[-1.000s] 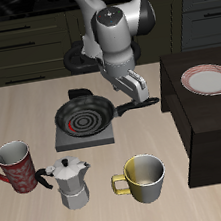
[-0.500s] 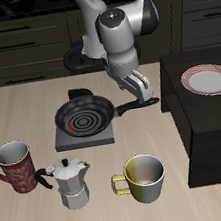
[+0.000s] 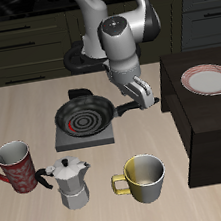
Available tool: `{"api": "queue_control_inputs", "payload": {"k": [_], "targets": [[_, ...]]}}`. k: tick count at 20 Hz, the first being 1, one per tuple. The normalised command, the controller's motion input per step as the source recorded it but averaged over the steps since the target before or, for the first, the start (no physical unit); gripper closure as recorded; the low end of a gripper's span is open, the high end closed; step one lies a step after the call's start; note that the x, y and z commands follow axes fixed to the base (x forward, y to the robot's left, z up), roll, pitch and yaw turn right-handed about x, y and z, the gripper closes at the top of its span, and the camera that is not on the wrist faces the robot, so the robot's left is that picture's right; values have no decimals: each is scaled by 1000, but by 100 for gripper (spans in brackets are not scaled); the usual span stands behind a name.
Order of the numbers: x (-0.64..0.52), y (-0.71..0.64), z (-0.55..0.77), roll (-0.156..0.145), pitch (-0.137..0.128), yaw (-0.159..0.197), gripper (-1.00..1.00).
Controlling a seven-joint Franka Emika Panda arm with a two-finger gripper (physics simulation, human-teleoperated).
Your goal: Place the frying pan on the top layer of the shelf and turn off the stove
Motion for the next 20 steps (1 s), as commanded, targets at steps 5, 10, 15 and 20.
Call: {"api": "queue_control_inputs", "payload": {"k": [5,10,15,20], "targets": [[79,26,-316,4,54,-23,-100],[-87,95,-361,44,44,-51,-100],[-155,-6,-130,0,-13,-28,100],[-58,-197,125,-31,-28,16,100]]}}
